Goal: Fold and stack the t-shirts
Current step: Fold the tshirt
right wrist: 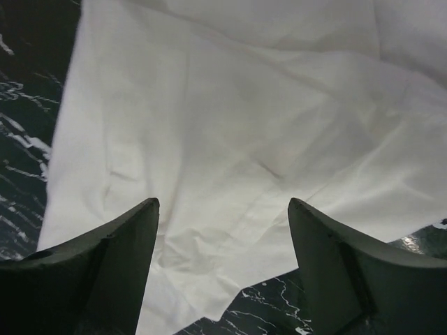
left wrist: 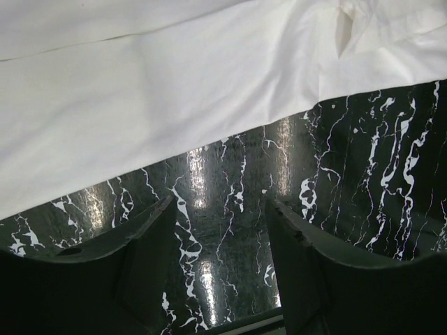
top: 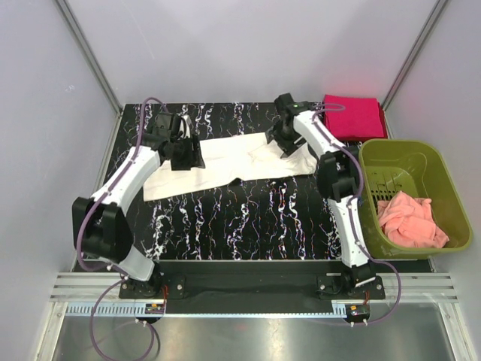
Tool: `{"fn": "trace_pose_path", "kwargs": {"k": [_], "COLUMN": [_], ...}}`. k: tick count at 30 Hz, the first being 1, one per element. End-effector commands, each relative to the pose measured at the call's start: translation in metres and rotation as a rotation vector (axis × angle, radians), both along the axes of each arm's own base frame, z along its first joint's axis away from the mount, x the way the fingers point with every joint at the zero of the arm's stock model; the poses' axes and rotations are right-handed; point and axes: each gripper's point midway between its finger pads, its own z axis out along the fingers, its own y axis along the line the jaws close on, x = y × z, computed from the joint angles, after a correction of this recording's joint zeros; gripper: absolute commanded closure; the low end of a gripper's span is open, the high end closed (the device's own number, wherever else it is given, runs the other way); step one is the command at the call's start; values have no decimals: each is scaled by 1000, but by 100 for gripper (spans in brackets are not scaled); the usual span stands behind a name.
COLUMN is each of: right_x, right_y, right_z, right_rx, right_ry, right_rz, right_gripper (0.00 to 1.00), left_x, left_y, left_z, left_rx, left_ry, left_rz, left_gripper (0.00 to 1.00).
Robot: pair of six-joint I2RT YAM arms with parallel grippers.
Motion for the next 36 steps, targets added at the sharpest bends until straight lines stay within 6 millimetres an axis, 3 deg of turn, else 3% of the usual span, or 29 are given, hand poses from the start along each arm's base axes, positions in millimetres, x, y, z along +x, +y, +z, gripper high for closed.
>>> {"fn": "trace_pose_path", "kwargs": {"k": [1, 2, 3, 4, 6, 7, 12, 17, 19, 22, 23, 26, 27, 29, 30, 32, 33, 34, 35, 36], "right_x": [3, -1, 6, 4, 5, 1, 12, 57, 84, 111, 119, 123, 121, 113, 108, 92, 82, 71, 36, 35], "right_y": [-6, -8, -6, -4, -9, -10, -9, -11, -8, -3, -1, 3, 4, 10, 8, 4, 4, 12, 32, 32], "right_z": [-30, -39, -35, -54, -59, -75, -101, -87, -64, -21, -2, 45, 80, 104, 131, 138, 160, 164, 172, 172], "right_rx": [-91, -112, -114, -145, -199, -231, -286, -358, -394, -446, -423, -365, -352, -310, -293, -273, -251, -185, -36, -34], "right_ry": [38, 63, 43, 68, 69, 95, 71, -107, -234, -389, -438, -522, -574, -600, -630, -588, -606, -594, -557, -556], "right_rz": [-155, -165, -162, -142, -102, -56, 110, 310, 405, 505, 503, 485, 473, 474, 454, 453, 445, 454, 494, 495], "right_gripper": [18, 18, 18, 18, 18, 18, 13, 13, 11, 5, 5, 3, 4, 3, 3, 4, 5, 8, 16, 16], "left_x": [1, -4, -5, -7, -11, -12, -21, -20, -16, -8, -3, 4, 7, 15, 18, 26, 28, 30, 36, 37], "left_y": [7, 13, 18, 22, 33, 38, 53, 52, 46, 31, 27, 24, 25, 26, 28, 33, 36, 41, 48, 48], "left_z": [29, 23, 24, 23, 20, 20, 19, 12, 9, -12, -27, -50, -52, -55, -57, -62, -64, -67, -80, -79], "left_rx": [16, 40, 52, 64, 106, 124, 176, 177, 157, 92, 75, 70, 72, 79, 92, 124, 134, 145, 149, 148], "left_ry": [-141, -131, -141, -137, -126, -126, -111, -65, -46, 11, 38, 82, 83, 74, 73, 81, 84, 84, 106, 104], "left_rz": [13, 26, 33, 39, 47, 54, 56, 46, 26, -8, -2, 25, 33, 51, 60, 84, 95, 112, 152, 152], "left_gripper": [41, 41, 41, 41, 40, 40, 38, 34, 31, 27, 27, 29, 31, 33, 35, 37, 39, 43, 53, 53]}}
